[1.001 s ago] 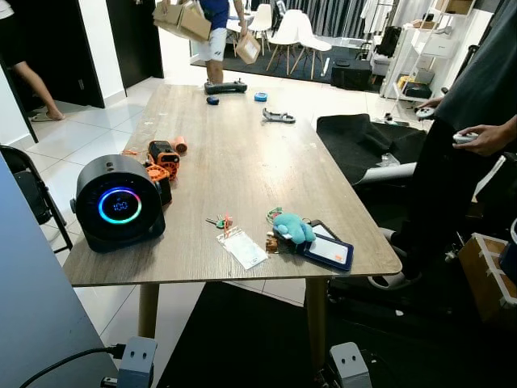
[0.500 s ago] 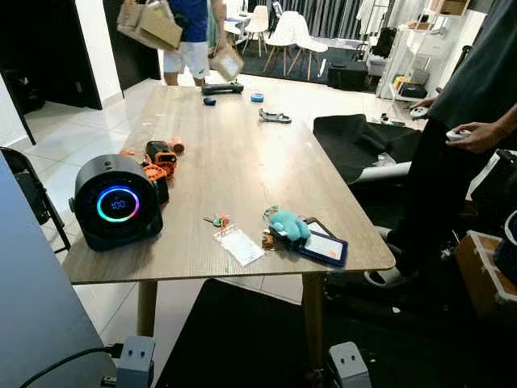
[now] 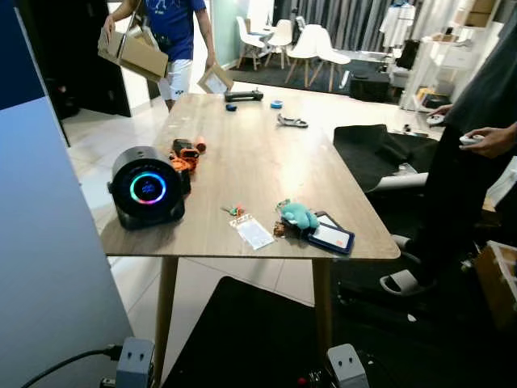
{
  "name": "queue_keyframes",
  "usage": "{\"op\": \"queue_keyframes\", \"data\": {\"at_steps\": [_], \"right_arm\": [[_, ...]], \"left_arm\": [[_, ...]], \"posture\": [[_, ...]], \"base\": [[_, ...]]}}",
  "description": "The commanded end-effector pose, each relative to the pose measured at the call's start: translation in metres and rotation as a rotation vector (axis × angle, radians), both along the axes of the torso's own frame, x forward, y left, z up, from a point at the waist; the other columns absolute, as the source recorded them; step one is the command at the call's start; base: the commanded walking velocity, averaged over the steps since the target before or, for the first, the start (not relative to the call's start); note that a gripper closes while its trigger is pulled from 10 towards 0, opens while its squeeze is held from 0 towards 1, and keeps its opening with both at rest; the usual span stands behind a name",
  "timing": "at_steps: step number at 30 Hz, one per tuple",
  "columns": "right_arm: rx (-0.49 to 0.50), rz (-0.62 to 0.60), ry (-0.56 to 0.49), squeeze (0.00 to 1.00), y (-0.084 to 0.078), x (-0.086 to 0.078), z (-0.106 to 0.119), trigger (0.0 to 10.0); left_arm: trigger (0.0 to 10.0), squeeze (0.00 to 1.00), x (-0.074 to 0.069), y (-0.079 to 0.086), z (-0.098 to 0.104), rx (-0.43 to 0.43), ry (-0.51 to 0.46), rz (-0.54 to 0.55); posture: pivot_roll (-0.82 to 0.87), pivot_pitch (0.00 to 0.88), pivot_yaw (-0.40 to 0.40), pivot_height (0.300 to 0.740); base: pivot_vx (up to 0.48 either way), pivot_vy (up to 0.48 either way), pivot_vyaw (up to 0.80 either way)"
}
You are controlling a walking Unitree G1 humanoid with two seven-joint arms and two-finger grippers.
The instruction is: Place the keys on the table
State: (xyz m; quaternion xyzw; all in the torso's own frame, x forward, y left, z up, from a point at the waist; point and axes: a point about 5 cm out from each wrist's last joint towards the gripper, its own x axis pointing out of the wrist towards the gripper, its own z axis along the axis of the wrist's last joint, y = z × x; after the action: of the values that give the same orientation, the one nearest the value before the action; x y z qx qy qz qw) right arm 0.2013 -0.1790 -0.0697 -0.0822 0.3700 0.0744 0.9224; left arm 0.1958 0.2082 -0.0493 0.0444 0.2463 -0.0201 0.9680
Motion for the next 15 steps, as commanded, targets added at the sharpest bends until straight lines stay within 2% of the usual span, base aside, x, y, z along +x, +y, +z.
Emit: {"op": "queue_keyframes", "data": {"at_steps": [1, 9, 15], "right_arm": [[0.002, -0.006, -0.005, 0.00, -0.0009, 0.0001, 0.0004, 10.0], [0.002, -0.003, -0.004, 0.00, 0.0002, 0.0010, 0.0006, 10.0], [0.005, -0.002, -0.006, 0.00, 0.0018, 0.0016, 0.0008, 10.0]], "left_arm": [[10.0, 0.00, 0.0012, -0.0043, 0.0003, -0.013, -0.008, -0.004], [10.0, 0.00, 0.0005, -0.0030, 0.0003, -0.009, -0.008, -0.003], [10.0, 0.00, 0.0007, -0.0018, 0.0008, -0.001, -0.011, 0.000]], "posture": [[0.12, 0.036, -0.074, 0.740], [0.13, 0.036, -0.073, 0.740], [0.13, 0.039, -0.074, 0.740]], "base": [[-0.266, 0.000, 0.00], [-0.265, 0.000, 0.00], [0.000, 0.000, 0.00]]}}
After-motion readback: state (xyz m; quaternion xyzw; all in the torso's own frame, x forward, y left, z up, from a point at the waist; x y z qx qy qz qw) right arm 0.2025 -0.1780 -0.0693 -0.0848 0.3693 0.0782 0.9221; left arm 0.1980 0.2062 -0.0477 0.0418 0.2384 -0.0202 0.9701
